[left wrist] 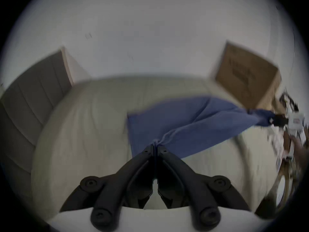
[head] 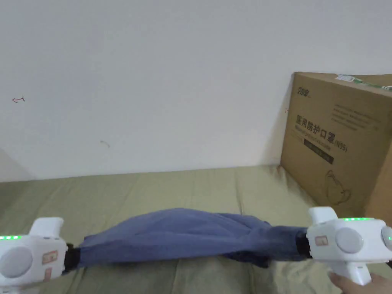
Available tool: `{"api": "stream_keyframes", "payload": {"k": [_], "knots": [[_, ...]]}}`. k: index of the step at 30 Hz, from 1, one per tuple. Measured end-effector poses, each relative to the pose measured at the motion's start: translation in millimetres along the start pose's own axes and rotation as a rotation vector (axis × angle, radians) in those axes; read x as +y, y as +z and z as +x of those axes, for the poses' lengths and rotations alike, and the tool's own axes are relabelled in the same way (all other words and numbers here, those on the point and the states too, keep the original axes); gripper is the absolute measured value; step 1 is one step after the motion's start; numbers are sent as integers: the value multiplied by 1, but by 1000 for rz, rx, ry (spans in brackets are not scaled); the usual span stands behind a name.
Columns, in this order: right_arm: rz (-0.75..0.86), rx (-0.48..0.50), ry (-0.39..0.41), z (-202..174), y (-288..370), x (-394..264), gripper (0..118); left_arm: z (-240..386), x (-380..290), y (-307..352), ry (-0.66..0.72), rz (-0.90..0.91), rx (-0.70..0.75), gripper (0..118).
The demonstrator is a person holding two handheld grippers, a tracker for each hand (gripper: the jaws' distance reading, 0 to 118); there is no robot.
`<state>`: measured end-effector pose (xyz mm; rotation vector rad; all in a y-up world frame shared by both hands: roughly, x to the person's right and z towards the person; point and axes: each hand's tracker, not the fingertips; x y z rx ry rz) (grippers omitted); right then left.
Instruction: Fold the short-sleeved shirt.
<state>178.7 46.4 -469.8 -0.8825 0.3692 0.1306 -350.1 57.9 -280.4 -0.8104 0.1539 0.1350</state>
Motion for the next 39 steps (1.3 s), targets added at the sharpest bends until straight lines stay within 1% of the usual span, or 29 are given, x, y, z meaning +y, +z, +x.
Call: {"api": "stream_keyframes", "payload": {"k": [1, 2, 4, 5, 6, 8, 10, 11, 12, 13, 15, 17, 20, 21, 24, 26, 28, 29, 30, 31, 32, 33, 34, 35, 36, 39], "knots": [[-76, 5, 37, 7, -8, -35, 1, 1, -31, -4, -19, -66, -4, 2], [-128, 7, 47, 12, -10, -64, 1, 0, -59, -5, -20, -128, -7, 2], [-219, 24, 55, 26, -4, -122, 1, -5, -113, 3, -9, -222, -57, 2], [-253, 28, 46, 28, 4, -146, 1, -6, -133, 8, -5, -253, -61, 2], [-286, 55, 54, 34, 15, -169, 1, -8, -155, 17, -7, -284, -68, 2], [-304, 104, 86, 40, 37, -200, 1, -11, -190, 36, -14, -316, -87, 2], [-301, 114, 174, 35, 68, -227, 1, -16, -218, 56, 40, -324, -123, 2], [-311, 108, 178, 36, 77, -235, 1, -17, -226, 65, 35, -317, -120, 2], [-321, 114, 157, 38, 85, -241, 1, -14, -235, 79, 28, -313, -118, 2], [-353, 141, 115, 36, 94, -250, 1, -14, -240, 87, 19, -312, -121, 2], [-389, 157, 78, 39, 103, -259, 1, -16, -247, 99, 31, -332, -131, 2], [-389, 151, 87, 40, 110, -266, 1, -11, -258, 112, 36, -361, -147, 2], [-399, 146, 89, 37, 115, -274, 2, -5, -271, 123, -11, -374, -149, 2], [-403, 139, 86, 35, 115, -275, 4, -5, -272, 123, -1, -379, -153, 2], [-418, 112, 75, 29, 113, -278, 5, -8, -276, 119, 94, -440, -177, 2], [-426, 99, 77, 26, 109, -280, 5, -7, -276, 117, 78, -423, -170, 2], [-424, 87, 92, 24, 108, -281, 10, -5, -279, 114, 64, -423, -165, 3], [-421, 83, 94, 22, 109, -281, 15, -6, -279, 114, 66, -422, -163, 4], [-417, 76, 92, 21, 111, -281, 28, -6, -278, 115, 79, -418, -161, 11], [-413, 81, 80, 22, 116, -281, 44, -9, -278, 120, 113, -404, -171, 18], [-413, 109, 55, 22, 120, -280, 68, -10, -278, 126, 142, -387, -199, 35], [-412, 120, 42, 23, 123, -281, 103, -11, -278, 132, 157, -371, -219, 81], [-405, 110, 40, 21, 129, -282, 118, -11, -278, 140, 160, -374, -219, 114], [-397, 107, 39, 19, 136, -282, 116, -9, -278, 147, 167, -371, -215, 117], [-306, 119, 29, 18, 154, -280, 116, -10, -284, 164, 189, -307, -221, 111], [-168, 145, 38, 6, 196, -273, 116, 0, -277, 202, 247, -187, -249, 111]]}}
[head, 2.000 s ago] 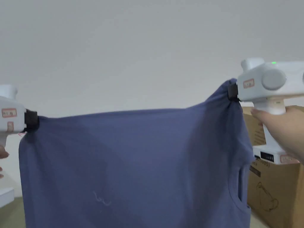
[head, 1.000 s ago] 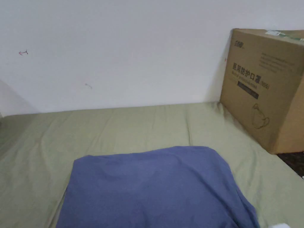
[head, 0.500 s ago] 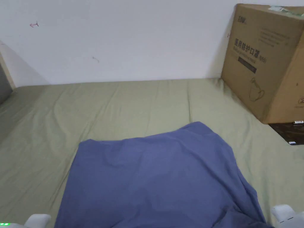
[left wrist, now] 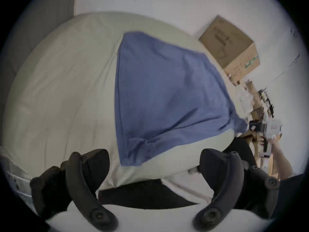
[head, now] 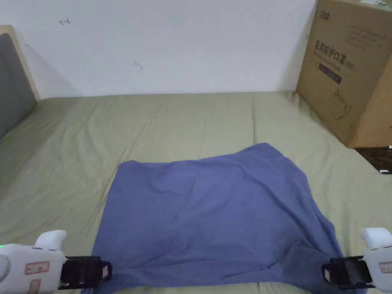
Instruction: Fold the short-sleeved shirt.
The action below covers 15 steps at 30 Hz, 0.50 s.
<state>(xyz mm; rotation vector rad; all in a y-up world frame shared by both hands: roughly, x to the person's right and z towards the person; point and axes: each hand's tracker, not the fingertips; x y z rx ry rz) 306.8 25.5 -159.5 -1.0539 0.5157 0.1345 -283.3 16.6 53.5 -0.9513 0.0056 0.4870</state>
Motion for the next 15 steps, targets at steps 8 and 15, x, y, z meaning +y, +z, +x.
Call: {"api": "stream_keyframes", "payload": {"k": [8, 15], "knots": [[476, 9, -98, -77, 86, 12, 115, 79, -5, 62, -187, 388, 174, 105], [484, 64, -105, -91, 90, 22, 0, 76, 7, 51, -54, 261, 170, 1]]}}
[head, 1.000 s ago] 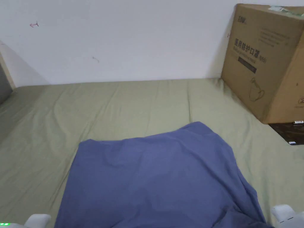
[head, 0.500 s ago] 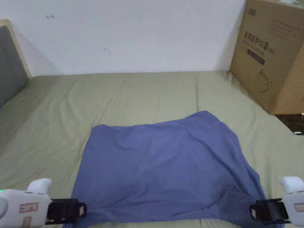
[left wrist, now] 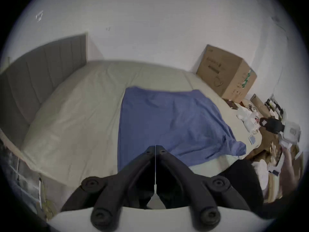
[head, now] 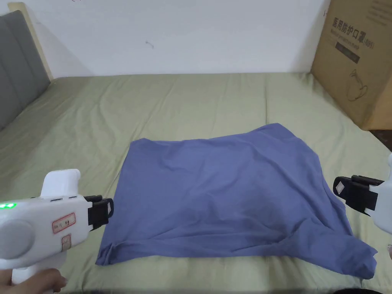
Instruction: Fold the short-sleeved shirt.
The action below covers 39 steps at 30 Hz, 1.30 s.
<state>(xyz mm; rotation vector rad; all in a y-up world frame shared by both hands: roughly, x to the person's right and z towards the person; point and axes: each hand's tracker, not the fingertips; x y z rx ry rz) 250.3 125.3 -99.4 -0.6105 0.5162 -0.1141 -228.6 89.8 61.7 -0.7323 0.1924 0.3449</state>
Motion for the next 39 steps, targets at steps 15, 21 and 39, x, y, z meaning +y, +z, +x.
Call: {"api": "stream_keyframes", "payload": {"k": [15, 21, 39], "knots": [[-200, 16, -150, 33, -44, -26, 0, -40, -28, -117, 24, -405, 139, 112], [-225, 0, -155, 38, -52, -25, 0, -6, -35, -117, -97, -443, 150, 39], [-786, -201, 12, 138, -149, -73, 96, -18, -21, -84, -80, -301, 95, 8]]}}
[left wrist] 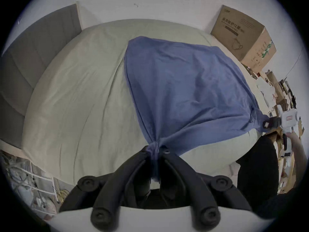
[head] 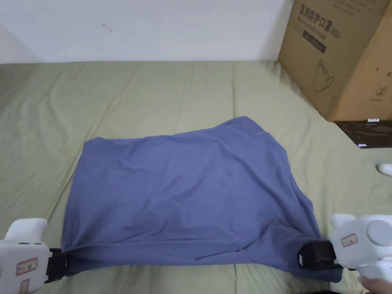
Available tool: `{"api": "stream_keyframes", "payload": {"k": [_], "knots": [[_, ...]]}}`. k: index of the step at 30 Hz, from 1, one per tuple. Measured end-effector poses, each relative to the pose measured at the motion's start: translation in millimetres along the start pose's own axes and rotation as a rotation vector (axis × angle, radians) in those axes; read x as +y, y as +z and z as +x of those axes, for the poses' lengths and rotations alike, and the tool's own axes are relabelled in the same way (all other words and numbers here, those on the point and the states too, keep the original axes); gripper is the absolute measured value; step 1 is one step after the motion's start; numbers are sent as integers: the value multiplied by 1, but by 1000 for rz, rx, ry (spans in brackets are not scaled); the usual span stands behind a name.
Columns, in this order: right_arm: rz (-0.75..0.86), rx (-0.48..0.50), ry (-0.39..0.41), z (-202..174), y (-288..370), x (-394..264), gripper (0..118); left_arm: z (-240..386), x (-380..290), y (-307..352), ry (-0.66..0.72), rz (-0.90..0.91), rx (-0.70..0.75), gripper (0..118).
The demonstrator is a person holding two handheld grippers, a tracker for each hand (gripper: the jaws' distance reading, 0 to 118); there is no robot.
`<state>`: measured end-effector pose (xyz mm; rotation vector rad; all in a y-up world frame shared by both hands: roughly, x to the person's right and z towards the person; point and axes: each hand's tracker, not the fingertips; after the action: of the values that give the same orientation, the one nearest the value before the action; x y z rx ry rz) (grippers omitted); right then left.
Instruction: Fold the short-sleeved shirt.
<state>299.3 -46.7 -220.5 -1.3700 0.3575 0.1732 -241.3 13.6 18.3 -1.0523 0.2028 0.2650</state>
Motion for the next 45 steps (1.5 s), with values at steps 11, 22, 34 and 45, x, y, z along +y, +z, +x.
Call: {"api": "stream_keyframes", "payload": {"k": [11, 22, 34, 45], "knots": [[159, 28, 30, -17, 44, -29, 4, -11, -5, 1, 104, -21, -60, 8], [374, 248, -210, -23, 117, 42, 4, -26, 66, 17, 252, 97, -176, 8], [291, 166, -224, -33, 13, 212, 9, -60, 171, -108, 440, -17, -189, 13], [521, 229, -319, -33, 50, 148, 116, -54, 124, -51, 389, 255, -183, 117]]}}
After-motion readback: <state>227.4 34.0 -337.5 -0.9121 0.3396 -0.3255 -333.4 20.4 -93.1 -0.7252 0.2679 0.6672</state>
